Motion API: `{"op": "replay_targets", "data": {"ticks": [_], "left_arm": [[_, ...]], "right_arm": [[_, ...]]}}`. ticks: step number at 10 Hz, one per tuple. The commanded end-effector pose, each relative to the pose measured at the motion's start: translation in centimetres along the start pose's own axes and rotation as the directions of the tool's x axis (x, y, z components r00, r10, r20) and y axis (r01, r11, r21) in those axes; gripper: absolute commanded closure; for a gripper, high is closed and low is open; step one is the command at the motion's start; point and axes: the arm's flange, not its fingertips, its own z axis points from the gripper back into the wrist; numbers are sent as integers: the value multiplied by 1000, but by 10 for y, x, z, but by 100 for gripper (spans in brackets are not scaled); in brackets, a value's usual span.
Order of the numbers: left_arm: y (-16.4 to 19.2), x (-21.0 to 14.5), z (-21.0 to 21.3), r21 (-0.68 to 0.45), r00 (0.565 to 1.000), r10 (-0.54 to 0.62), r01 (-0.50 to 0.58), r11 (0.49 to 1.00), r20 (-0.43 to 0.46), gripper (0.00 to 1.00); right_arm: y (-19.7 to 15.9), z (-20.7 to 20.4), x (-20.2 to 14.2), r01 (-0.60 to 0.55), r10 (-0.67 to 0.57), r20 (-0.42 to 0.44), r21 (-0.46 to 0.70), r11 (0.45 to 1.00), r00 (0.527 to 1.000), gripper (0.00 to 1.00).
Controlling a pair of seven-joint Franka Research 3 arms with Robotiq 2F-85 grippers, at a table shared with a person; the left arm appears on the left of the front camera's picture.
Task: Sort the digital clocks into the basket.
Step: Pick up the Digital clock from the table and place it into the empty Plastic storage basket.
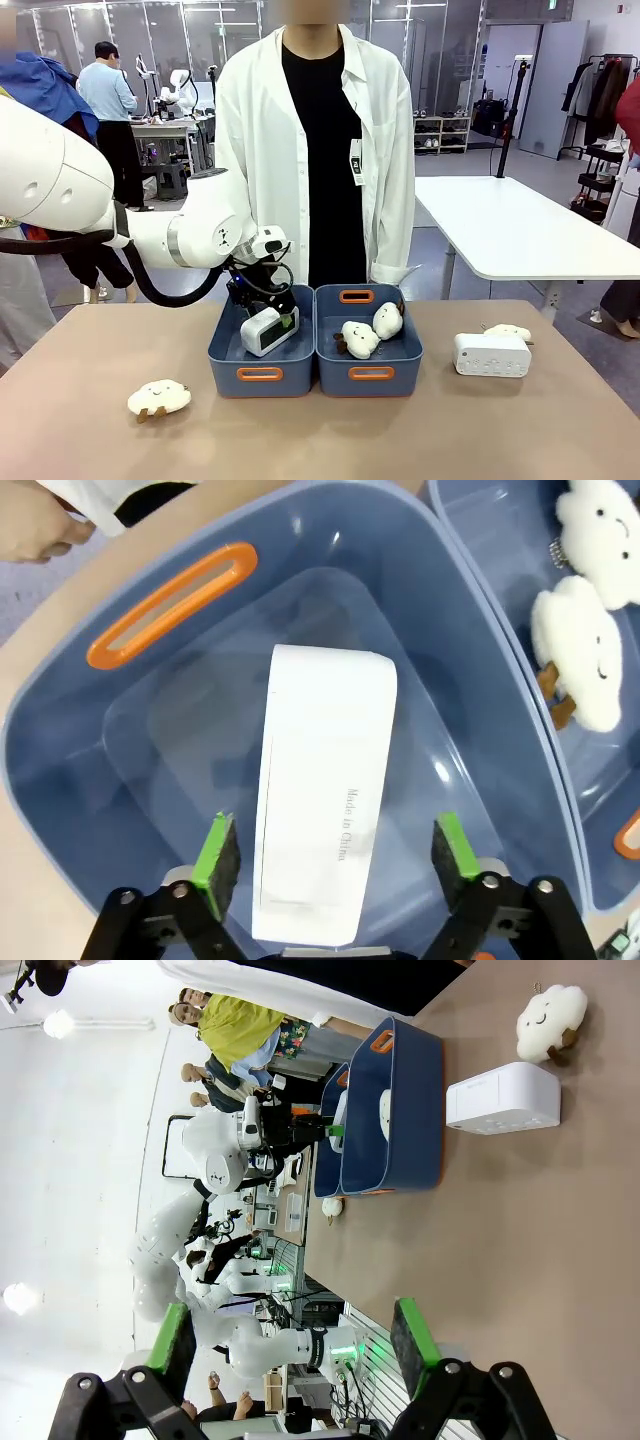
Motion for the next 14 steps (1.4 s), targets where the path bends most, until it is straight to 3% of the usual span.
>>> {"op": "replay_targets", "data": {"ticks": [1,11,12,14], "left_arm": [[-1,-8,13,34,1000,17,-18,999,19,0],[-2,1,3,1,1000,-2,2,1000,3,0],[6,-14,46,-39,991,101,-98,994,90,0],[48,-85,128,-315,980,196,-179,932,22,0]], "right_arm": [[2,1,-4,-19,19,-6,5,1000,1000,0],[2,1,-4,-19,19,-6,5,1000,1000,0],[2,1,-4,-19,19,-6,5,1000,1000,0],[2,1,-4,-19,19,-6,5,1000,1000,0]]}}
